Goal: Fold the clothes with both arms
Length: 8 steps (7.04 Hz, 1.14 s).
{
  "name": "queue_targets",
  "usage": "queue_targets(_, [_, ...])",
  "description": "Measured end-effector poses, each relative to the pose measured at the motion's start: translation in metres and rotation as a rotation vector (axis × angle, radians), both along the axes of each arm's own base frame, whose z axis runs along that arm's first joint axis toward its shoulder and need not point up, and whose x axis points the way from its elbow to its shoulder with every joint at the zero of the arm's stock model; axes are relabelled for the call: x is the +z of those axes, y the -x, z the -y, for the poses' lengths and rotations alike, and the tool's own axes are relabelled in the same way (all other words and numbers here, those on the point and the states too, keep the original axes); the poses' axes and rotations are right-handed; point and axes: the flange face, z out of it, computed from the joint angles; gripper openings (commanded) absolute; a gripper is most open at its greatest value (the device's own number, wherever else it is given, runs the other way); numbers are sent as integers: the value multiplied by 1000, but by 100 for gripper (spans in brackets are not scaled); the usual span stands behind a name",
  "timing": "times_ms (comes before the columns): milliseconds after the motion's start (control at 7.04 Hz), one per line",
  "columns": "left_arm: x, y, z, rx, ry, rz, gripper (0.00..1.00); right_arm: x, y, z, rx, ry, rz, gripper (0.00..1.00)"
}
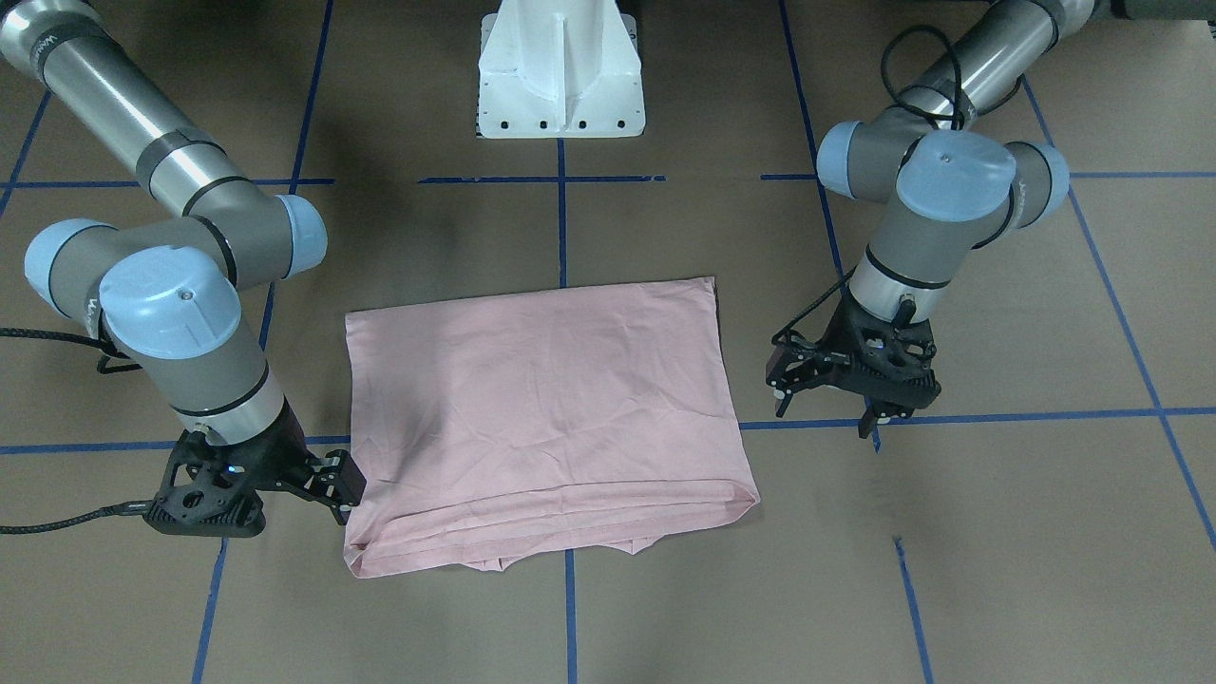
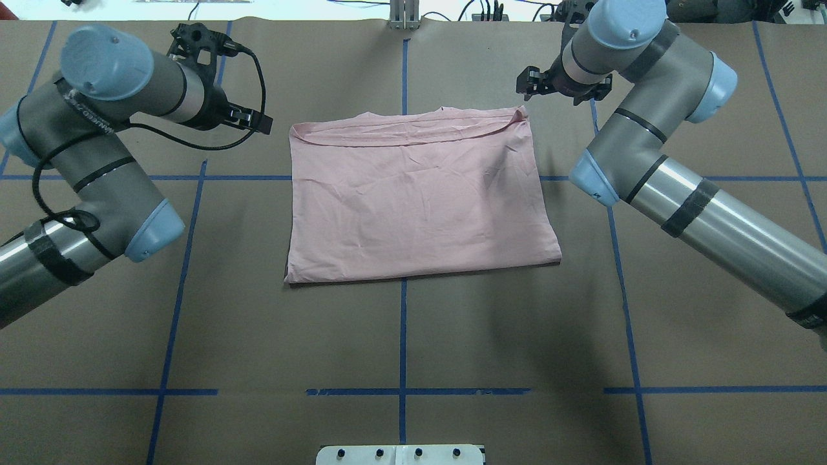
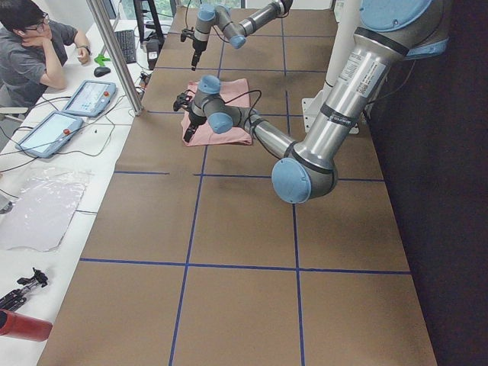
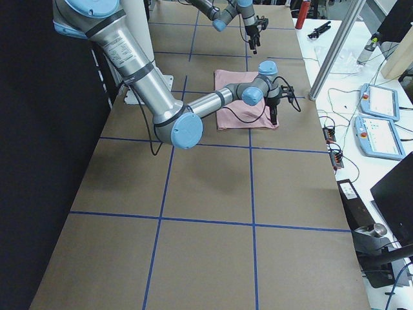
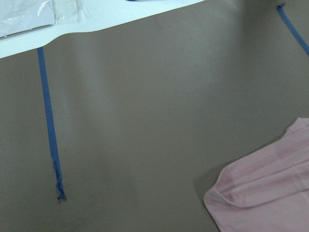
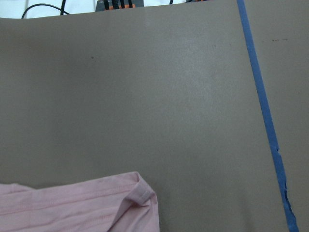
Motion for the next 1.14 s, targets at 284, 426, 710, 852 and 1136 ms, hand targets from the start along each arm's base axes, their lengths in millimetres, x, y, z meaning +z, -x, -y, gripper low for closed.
queue_targets(284, [0,-30,-78,17,101,-76,100,-11,-3,-32,-20,-23,28,100])
queue_targets(426, [3,-56,-109,8,147,-88,96,-15,-3,-39,-26,-24,29,100])
queue_targets(710, [9,-98,-153,8,201,-88,81,-17,-2,-43,-28,-24,29,100])
queue_targets(852, [11,-107,-163,12,205,-84,70,-17,-2,-44,-29,-24,29,100])
queue_targets(1136, [12,-115,-172,20,210,-79,58,-16,-2,-44,-29,-23,27,100])
